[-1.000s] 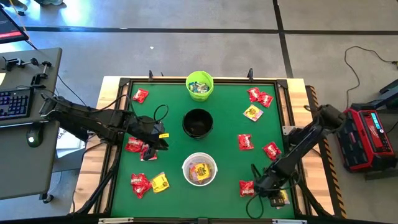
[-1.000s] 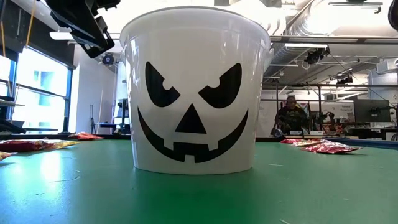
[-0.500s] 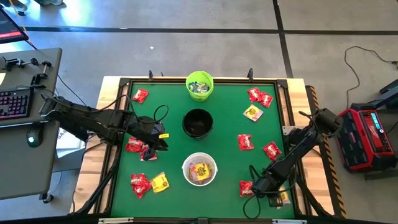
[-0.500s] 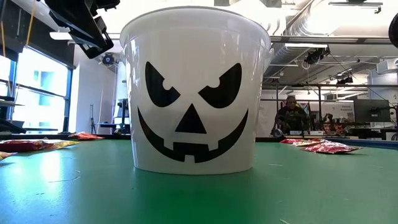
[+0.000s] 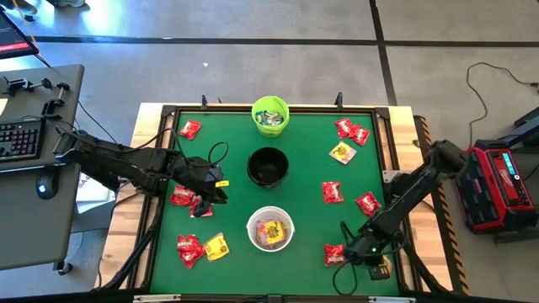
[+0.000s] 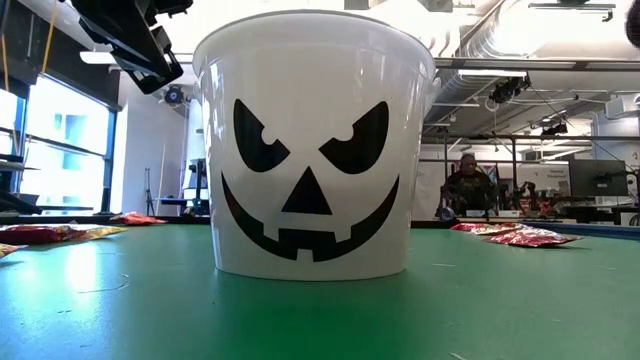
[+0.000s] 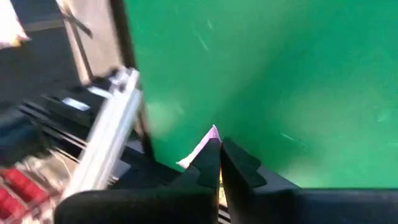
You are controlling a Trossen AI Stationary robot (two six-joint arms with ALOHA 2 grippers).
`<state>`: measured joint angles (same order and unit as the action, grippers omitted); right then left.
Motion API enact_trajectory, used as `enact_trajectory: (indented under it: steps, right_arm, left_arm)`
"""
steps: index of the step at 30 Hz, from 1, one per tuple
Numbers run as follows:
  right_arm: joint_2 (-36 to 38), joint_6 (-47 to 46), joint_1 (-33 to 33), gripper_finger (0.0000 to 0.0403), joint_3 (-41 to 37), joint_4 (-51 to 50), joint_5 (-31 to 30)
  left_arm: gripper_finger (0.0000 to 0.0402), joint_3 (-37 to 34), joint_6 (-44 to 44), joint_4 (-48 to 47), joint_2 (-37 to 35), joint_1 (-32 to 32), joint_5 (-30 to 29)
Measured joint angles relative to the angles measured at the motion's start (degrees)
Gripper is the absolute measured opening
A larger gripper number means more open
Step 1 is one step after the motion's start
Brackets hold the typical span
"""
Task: Sort candy by brand, put in halloween buckets
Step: Put the yellow chocolate into the white bucket
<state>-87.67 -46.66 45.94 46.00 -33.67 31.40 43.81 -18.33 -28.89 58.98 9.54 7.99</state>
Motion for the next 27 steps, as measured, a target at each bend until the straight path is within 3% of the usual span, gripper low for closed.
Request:
enact_trajectory:
  steps: [14,20,27]
  right_arm:
    - [17.75,-11.21,-8.94,0.0000,0.01,-0.25,-19.68]
    - [17.94,-6.64,-14.76,0.0000,6.54,0.09,-24.72]
    - [17.10,0.86,-25.05,0.0000,17.73,0.20,-25.82]
  left_arm:
    - [0.0064,0.00,0.51,-0.02,0.00,-0.13,-0.02]
    - [0.0064,0.02,0.16,-2.39,0.00,-0.13,-0.02]
    - [0.0064,0.02,2.39,-3.20,0.00,-0.62,-0.63]
